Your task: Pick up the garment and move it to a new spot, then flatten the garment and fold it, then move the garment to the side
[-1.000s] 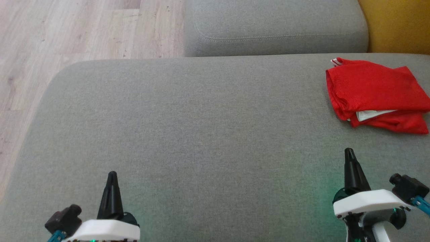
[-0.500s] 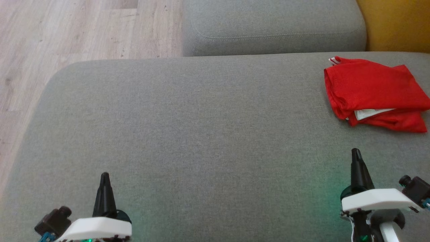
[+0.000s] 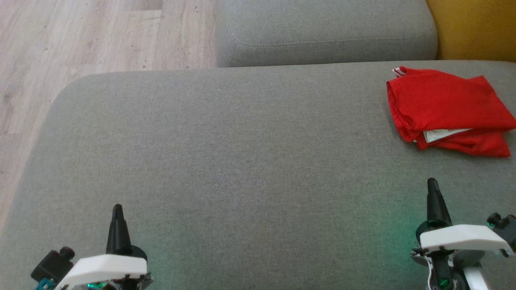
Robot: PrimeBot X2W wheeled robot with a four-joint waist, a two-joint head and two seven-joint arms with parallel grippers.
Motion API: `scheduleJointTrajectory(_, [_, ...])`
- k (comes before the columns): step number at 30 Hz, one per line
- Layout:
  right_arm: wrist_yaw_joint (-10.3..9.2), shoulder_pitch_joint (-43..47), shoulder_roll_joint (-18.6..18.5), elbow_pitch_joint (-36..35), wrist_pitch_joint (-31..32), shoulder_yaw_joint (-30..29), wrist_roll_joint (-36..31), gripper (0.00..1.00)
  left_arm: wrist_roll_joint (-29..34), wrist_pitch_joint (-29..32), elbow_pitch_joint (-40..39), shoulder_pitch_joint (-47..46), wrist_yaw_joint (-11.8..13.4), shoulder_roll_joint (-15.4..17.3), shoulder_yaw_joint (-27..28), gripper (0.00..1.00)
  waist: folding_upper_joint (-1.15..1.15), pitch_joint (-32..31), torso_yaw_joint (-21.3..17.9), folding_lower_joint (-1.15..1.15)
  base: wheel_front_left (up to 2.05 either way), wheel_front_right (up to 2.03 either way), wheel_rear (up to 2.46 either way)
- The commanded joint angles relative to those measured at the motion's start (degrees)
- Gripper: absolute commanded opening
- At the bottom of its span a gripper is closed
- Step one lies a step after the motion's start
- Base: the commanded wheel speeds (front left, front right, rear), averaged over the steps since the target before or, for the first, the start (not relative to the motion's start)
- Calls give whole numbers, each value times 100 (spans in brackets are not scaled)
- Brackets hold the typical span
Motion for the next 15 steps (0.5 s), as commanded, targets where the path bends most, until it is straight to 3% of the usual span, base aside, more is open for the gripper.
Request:
scheduleJointTrajectory(1, [-6, -325, -39, -236, 49, 1, 202, 0, -179, 52, -185, -311, -37, 16, 156, 0, 0, 2, -5, 0, 0, 0, 0])
scheduleJointTrajectory(15, [-7, -350, -41, -288, 263, -105, 1027, 0, -962, 272, -198, -381, -47, 18, 302, 0, 0, 15, -41, 0, 0, 0, 0])
